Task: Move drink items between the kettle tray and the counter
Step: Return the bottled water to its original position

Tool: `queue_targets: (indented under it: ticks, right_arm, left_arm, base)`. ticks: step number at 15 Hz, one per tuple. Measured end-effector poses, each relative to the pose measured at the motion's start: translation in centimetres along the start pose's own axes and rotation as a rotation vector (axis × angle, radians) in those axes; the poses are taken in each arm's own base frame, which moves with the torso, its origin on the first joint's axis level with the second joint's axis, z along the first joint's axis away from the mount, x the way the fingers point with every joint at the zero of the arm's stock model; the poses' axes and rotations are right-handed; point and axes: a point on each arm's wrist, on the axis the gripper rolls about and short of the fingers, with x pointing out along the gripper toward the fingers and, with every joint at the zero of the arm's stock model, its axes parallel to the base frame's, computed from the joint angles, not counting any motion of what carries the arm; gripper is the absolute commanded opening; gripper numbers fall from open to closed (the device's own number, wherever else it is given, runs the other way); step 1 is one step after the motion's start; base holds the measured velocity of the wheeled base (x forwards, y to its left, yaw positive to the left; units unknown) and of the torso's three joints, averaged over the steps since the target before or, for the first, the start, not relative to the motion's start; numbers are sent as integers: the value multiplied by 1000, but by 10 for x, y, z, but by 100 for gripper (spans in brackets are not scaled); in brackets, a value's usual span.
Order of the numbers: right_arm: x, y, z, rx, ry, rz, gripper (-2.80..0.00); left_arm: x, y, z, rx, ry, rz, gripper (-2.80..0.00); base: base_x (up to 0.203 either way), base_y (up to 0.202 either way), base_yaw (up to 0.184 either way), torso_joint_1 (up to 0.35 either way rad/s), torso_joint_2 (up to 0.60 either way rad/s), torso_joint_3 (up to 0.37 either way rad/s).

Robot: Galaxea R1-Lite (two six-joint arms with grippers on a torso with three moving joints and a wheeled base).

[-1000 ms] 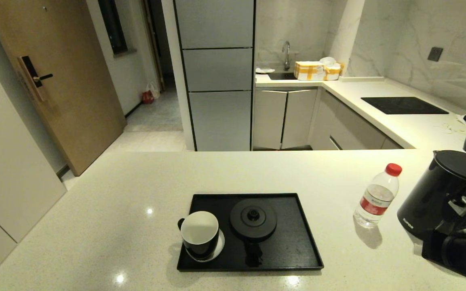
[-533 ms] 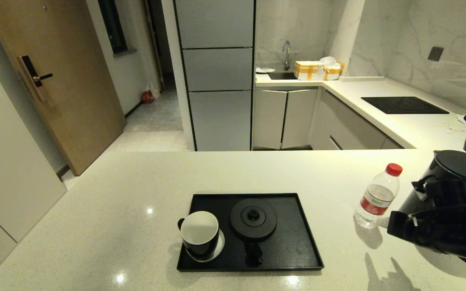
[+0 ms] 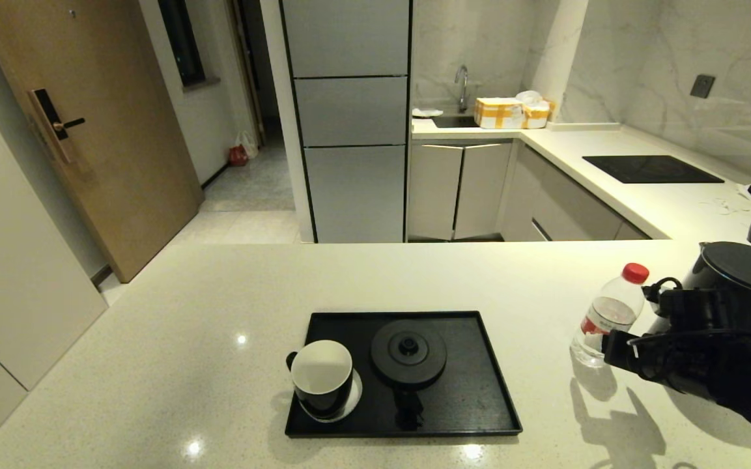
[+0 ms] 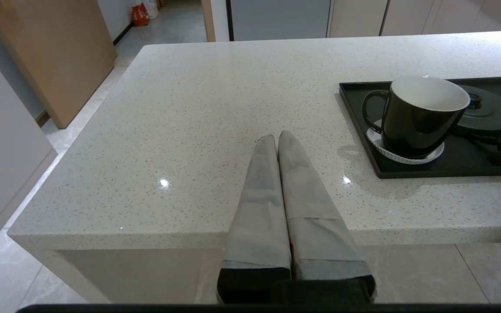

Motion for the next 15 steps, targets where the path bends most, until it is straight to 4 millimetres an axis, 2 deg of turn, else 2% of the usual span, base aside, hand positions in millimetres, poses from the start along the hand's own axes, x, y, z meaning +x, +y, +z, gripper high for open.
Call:
queue_targets:
  ticks: [6, 10, 11, 12, 15]
  right_arm:
    - [20, 4, 1, -72, -122, 28, 0]
    - [35, 3, 2, -106, -198, -65, 0]
    - [39, 3, 2, -119, -209, -78, -68]
    - [41, 3, 0, -126, -213, -90, -280]
    - [46, 2, -4, -129, -202, -101, -280]
  left_arm:
    - [0, 0, 0, 0, 0, 0, -280]
    - [0, 0, 0, 0, 0, 0, -280]
    - [0, 0, 0, 0, 0, 0, -280]
    - [0, 0, 0, 0, 0, 1, -280]
    - [0, 0, 0, 0, 0, 1, -280]
  base:
    - [0, 0, 0, 0, 0, 0]
    - [0, 0, 0, 0, 0, 0]
    - [0, 0, 0, 0, 0, 0]
    - [0, 0, 0, 0, 0, 0]
    - [0, 0, 0, 0, 0, 0]
